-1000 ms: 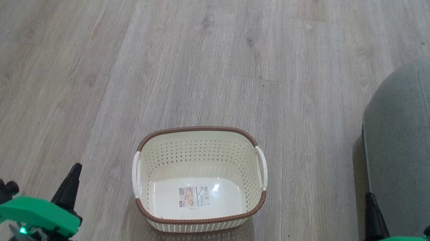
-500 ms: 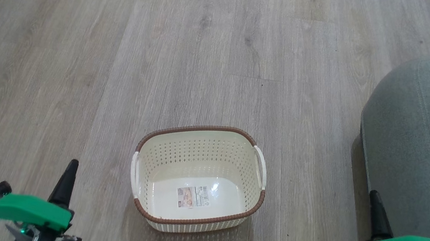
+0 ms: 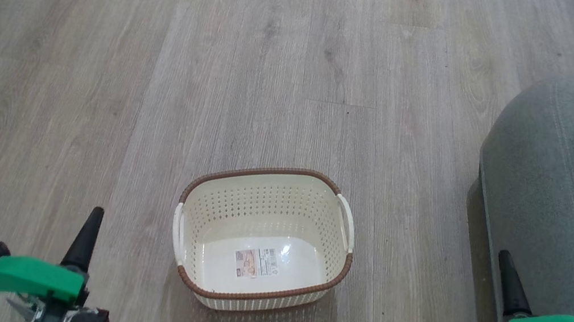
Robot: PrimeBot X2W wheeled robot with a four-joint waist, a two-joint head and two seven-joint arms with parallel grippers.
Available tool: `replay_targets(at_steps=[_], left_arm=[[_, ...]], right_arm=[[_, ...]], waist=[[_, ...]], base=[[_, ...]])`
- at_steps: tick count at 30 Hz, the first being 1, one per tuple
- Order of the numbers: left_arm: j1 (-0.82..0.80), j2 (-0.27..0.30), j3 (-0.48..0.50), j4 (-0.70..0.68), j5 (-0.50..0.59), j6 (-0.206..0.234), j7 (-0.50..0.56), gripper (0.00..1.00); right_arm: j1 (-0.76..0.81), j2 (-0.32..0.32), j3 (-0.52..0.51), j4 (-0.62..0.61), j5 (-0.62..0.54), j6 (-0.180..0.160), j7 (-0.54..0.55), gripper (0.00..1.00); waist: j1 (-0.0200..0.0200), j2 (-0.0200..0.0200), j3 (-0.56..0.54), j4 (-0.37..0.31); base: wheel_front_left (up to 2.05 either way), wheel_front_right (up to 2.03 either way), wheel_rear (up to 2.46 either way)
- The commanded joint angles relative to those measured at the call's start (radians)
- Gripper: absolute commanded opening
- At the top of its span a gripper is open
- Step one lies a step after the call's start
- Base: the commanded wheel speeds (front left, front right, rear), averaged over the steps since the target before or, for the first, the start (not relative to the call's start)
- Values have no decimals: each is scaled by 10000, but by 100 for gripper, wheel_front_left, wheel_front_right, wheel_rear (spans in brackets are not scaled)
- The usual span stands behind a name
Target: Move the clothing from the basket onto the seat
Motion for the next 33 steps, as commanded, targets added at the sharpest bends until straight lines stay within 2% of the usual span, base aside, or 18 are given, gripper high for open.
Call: replay_targets(at_steps=[1, 33], left_arm=[[-588, 47, 364, -432, -341, -12, 104, 0], [-682, 45, 742, -899, -3421, -15, 956, 0]], right_arm=[[-523, -15, 87, -439, 403, -1, 105, 0], [-570, -5, -206, -911, 4012, -2, 953, 0]], waist=[[0, 0, 1, -7], [0, 0, 10, -129]], base=[[0, 0, 0], [0, 0, 0]])
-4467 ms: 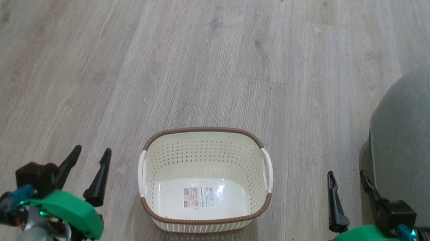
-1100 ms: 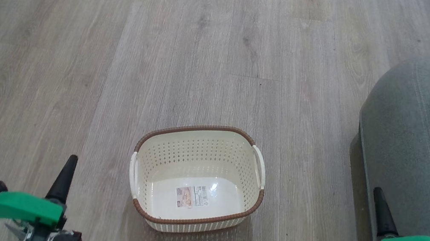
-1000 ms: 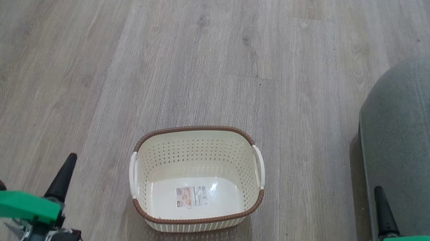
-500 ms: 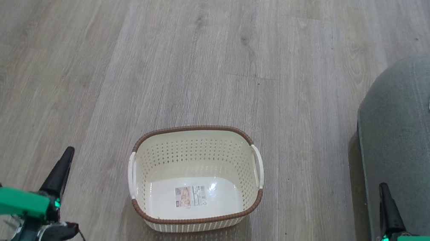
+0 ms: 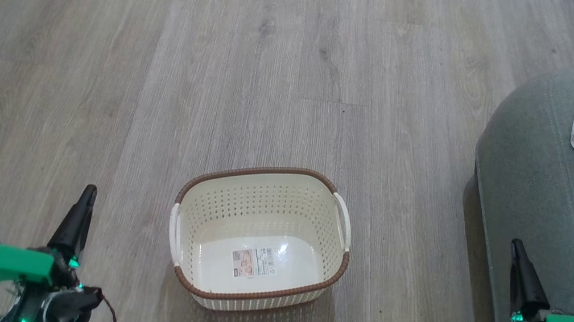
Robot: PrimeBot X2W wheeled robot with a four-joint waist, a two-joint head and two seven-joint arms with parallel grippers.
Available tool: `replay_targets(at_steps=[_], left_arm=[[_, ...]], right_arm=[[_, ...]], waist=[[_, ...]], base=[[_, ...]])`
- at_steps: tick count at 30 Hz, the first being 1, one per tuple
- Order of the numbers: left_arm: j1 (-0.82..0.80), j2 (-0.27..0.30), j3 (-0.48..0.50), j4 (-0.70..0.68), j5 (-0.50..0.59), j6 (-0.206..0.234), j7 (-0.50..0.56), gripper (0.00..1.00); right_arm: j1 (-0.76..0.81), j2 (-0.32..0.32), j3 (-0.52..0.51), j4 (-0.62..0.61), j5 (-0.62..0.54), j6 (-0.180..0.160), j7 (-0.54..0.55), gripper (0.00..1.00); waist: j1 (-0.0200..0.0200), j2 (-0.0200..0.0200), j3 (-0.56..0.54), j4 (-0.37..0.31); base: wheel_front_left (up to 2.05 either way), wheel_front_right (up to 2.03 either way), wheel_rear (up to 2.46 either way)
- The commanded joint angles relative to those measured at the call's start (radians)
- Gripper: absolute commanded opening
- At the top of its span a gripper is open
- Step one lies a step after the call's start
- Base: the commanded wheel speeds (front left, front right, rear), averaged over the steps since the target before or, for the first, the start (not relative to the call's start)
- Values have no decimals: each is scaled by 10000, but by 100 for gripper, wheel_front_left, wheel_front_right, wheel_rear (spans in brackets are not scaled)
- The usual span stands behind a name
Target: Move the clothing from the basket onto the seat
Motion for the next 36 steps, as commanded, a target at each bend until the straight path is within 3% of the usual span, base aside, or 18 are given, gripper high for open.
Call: replay_targets(at_steps=[1, 36], left_arm=[[-497, 76, 383, -347, -60, -15, 79, 0], [-497, 76, 381, -349, -61, -15, 78, 0]], right_arm=[[-557, -30, 170, -389, 57, -2, 44, 0], [-556, -30, 172, -389, 58, -2, 43, 0]], waist=[[0, 0, 0, 1], [0, 0, 0, 1]], base=[[0, 0, 0], [0, 0, 0]])
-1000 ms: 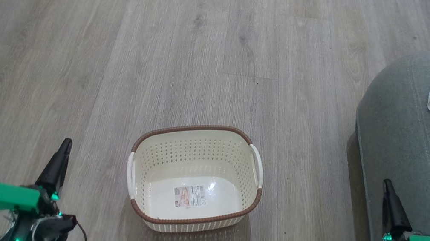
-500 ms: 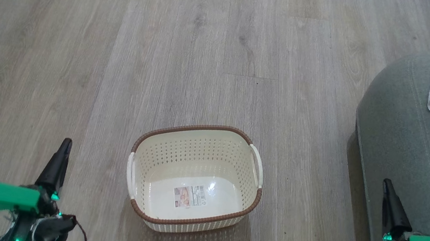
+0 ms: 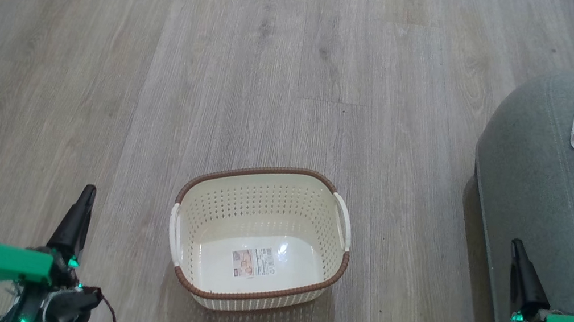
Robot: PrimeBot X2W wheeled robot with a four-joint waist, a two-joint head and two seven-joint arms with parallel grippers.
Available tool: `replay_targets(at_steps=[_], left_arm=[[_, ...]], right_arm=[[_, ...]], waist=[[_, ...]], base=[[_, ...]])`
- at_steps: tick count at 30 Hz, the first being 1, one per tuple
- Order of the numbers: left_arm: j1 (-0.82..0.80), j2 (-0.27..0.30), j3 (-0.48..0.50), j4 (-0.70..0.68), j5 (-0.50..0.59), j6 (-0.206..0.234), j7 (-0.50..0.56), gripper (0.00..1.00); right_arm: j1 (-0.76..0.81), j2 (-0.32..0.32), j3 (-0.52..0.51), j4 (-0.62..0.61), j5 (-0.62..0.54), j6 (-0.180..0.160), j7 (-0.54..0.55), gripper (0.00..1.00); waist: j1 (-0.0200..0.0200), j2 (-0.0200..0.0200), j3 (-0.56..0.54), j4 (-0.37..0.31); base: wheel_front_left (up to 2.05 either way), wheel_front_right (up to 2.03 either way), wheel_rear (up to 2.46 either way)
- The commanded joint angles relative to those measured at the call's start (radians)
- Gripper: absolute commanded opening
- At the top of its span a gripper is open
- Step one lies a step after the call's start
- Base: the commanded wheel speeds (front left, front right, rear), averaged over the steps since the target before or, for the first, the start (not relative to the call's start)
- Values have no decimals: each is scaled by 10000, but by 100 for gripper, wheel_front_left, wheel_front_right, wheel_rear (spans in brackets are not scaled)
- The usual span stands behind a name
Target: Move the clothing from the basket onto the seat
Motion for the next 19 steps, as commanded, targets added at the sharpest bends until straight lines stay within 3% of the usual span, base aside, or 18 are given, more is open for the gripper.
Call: replay_targets(at_steps=[1, 19], left_arm=[[-497, 77, 354, -343, -63, -15, 78, 0], [-497, 77, 353, -344, -64, -15, 77, 0]], right_arm=[[-556, -31, 176, -387, 56, -2, 43, 0], [-556, -31, 176, -387, 57, -2, 42, 0]], waist=[[0, -1, 0, 1], [0, -1, 0, 1]], base=[[0, 0, 0], [0, 0, 0]])
